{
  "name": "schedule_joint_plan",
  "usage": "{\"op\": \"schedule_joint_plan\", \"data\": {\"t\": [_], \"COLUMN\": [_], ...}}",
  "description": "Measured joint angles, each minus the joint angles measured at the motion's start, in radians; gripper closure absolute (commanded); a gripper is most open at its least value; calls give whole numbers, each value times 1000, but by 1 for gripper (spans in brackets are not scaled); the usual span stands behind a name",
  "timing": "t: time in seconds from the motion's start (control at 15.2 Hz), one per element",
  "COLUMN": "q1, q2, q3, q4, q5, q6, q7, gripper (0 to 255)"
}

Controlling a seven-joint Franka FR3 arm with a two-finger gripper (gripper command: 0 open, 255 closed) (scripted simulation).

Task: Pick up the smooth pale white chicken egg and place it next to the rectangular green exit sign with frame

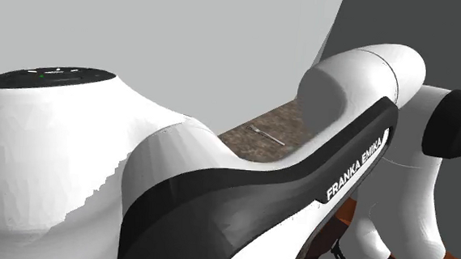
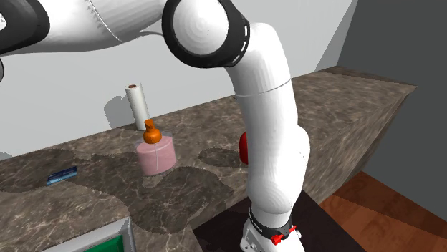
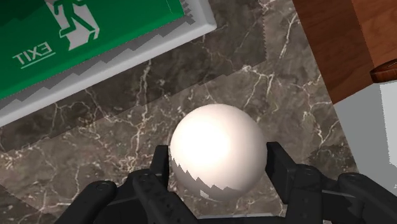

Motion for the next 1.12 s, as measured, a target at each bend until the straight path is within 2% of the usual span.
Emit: {"op": "schedule_joint_plan", "data": {"t": [1.12], "q1": [8], "q2": [62], "q3": [-23], "q4": [-149], "q5": [-35], "q6": [200], "q7": [-2], "gripper": [255]}}
